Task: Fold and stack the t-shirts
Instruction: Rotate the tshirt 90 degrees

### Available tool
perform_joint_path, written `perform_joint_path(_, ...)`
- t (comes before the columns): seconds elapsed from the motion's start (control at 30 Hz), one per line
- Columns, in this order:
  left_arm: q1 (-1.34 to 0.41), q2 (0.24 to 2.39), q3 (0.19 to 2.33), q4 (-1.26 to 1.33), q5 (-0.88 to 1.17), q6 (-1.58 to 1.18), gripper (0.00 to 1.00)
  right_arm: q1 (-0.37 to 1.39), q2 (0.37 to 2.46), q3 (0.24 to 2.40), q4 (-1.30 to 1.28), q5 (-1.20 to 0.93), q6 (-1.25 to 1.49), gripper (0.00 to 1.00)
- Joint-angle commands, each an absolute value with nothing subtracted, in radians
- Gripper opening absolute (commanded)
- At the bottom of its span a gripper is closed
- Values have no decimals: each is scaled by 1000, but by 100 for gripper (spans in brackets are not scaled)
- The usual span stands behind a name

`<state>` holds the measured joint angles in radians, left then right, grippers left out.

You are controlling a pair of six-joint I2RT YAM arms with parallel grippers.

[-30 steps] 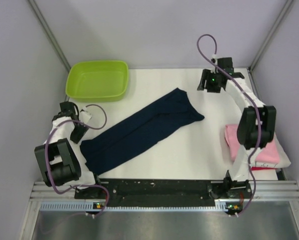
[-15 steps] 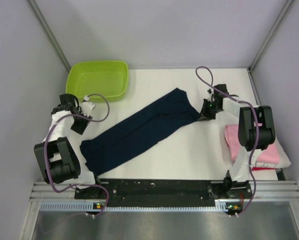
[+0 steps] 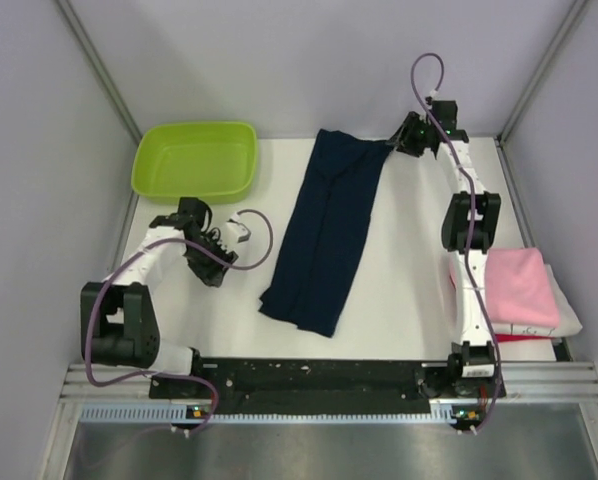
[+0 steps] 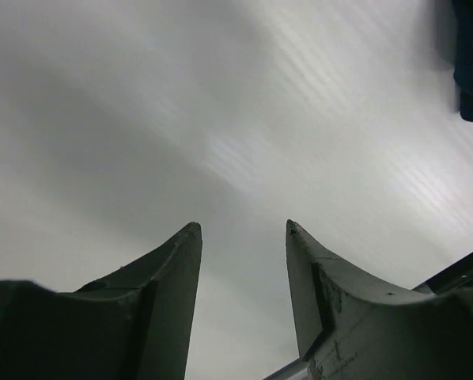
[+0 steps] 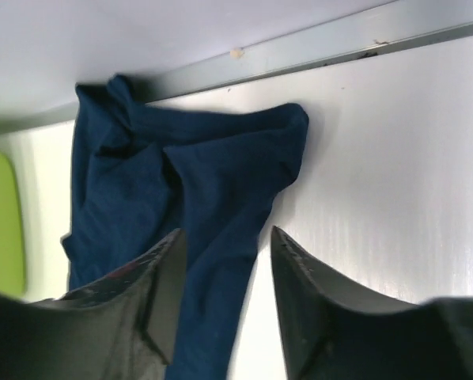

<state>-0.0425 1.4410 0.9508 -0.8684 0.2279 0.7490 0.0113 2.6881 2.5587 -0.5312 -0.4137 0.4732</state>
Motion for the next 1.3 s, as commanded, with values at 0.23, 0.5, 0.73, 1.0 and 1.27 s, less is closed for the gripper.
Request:
perform_joint_path(0.23, -227, 1486, 916, -807, 462, 684, 59, -25, 2233, 2154, -394, -396, 327, 60)
perform_joint_path(0.5, -313, 1431, 858, -684, 652, 733, 66, 129, 1582, 1333, -162, -734, 64, 59)
perform_joint_path(0.73, -390, 1647, 902, -724, 669, 753, 41, 350, 1263, 985, -100, -804, -90, 59)
perform_joint_path(1.0, -647, 1608, 887, -948, 683, 939, 0, 357, 1019, 867, -126, -831, -169, 59)
perform_joint_path(1.27, -767, 1367, 795, -1026, 475, 959, 56, 509, 871, 785, -473, -839, -656, 64)
